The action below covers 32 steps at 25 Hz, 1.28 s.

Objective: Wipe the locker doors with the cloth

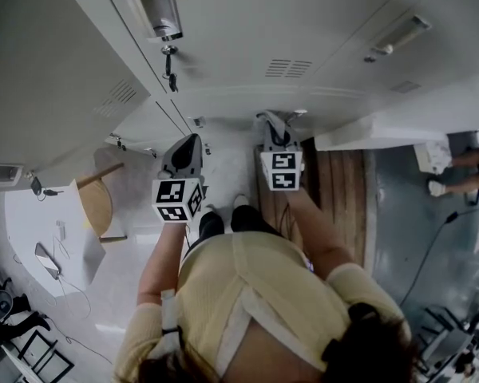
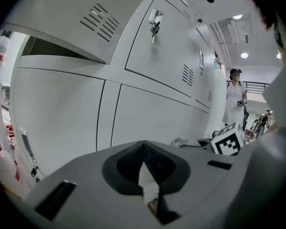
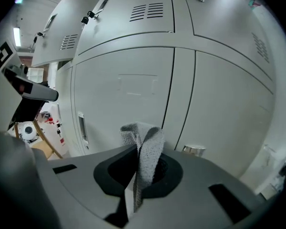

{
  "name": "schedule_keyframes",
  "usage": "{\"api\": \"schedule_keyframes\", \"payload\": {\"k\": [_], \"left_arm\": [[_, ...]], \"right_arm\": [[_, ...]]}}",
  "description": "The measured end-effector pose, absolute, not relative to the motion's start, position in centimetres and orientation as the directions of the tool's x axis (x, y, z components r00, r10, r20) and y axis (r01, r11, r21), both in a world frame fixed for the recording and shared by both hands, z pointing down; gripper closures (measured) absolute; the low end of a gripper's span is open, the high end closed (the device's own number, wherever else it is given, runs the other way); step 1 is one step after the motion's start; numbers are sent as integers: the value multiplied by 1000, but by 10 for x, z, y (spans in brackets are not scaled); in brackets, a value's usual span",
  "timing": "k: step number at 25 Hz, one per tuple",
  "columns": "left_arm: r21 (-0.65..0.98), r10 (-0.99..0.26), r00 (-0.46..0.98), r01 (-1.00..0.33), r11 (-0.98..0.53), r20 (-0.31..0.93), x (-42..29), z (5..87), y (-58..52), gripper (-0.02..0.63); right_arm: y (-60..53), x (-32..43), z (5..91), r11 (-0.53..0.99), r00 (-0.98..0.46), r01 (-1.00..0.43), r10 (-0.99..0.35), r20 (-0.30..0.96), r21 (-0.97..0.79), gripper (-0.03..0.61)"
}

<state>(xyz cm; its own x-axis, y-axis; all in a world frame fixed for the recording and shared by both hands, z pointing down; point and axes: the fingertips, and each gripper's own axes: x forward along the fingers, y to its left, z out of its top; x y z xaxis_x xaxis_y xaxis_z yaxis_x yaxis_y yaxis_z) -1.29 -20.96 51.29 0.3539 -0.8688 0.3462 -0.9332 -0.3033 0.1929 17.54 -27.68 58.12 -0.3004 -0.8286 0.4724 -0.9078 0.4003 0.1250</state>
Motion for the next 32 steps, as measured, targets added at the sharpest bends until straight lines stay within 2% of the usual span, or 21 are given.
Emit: {"api": "schedule_keyframes", "payload": {"k": [9,13,20,32], "left_arm": [[192,-867,366,-929,-317,339,-10,511,-214,627],[185,-872,345,-937,-297,348,-20,514,-210,627],[179,-888,276,-958,-223,369,-49,525,-196,629],[174,-899,156,-980,-91,409,-93,545,-163,627]], "right_arm": [[-274,194,578,352,-261,-929,-838,480,110,568],[-263,192,568,359,-291,-932,-830,477,55,568],[-238,153,568,478,-419,-878,-775,473,5,569],[-218,39,599,689,-617,-722,-601,508,-62,569]]}}
